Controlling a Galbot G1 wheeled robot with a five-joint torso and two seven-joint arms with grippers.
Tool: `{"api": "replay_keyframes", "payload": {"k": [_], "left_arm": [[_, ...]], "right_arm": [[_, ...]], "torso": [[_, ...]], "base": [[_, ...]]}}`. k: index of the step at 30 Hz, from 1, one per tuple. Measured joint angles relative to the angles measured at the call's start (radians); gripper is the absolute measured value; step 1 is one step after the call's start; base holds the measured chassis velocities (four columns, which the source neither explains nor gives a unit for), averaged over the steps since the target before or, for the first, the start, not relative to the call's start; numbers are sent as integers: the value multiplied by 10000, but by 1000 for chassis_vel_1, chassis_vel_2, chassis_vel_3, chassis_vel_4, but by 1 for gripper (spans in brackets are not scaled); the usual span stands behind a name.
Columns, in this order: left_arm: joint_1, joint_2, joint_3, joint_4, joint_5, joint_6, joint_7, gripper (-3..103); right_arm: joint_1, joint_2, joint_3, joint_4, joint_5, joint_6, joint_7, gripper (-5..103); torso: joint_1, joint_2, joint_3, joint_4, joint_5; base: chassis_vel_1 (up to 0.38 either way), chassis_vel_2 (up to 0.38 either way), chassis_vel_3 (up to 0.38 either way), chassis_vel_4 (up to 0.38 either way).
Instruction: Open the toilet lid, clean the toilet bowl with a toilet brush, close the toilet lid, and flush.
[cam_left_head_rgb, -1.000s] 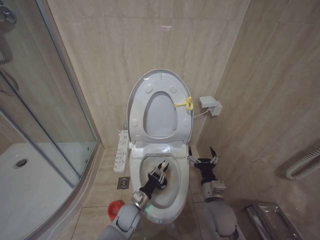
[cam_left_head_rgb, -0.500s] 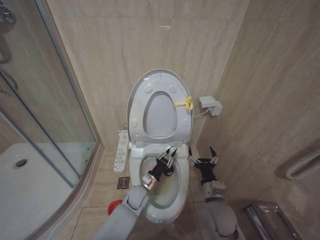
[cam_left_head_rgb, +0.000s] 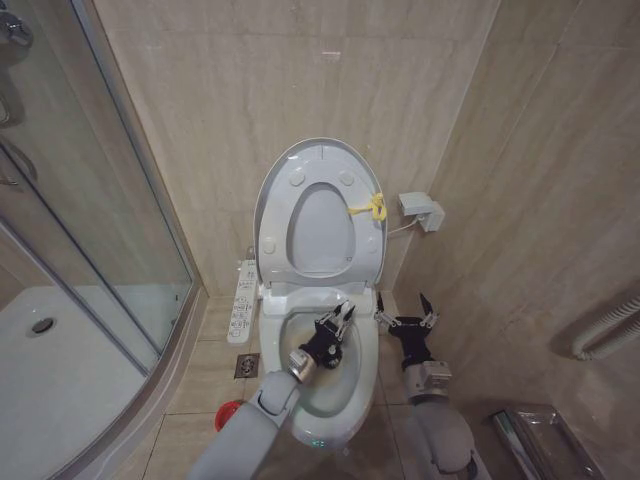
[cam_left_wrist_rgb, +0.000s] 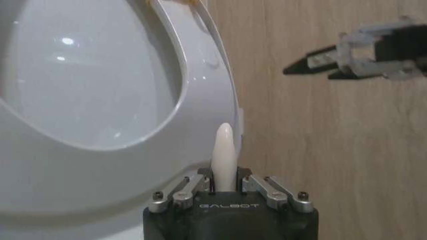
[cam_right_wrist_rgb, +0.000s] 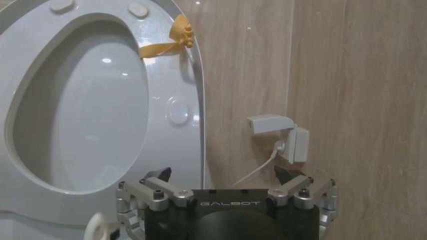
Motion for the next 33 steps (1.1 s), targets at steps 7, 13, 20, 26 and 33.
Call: {"api": "replay_keyframes", "payload": {"k": [7, 13, 20, 26, 33], "left_arm": [[39, -386, 203, -233, -63, 25, -75, 21], [139, -339, 103, 326, 78, 5, 55, 21], [-56, -300, 11, -216, 27, -50, 80, 21], [128, -466, -3, 422, 70, -104, 328, 21], [595, -139, -501, -660, 135, -303, 540, 21]], "right_arm": [[0, 0, 0, 0, 0, 0, 0, 100], [0, 0, 0, 0, 0, 0, 0, 100], [0, 0, 0, 0, 0, 0, 0, 100], [0, 0, 0, 0, 0, 0, 0, 100], [0, 0, 0, 0, 0, 0, 0, 100]], "torso": [[0, 0, -1, -5, -3], [0, 0, -1, 0, -2], [0, 0, -1, -3, -1], [0, 0, 0, -1, -2], [0, 0, -1, -3, -3]], "base": [[0, 0, 0, 0], [0, 0, 0, 0], [0, 0, 0, 0], [0, 0, 0, 0], [0, 0, 0, 0]]}}
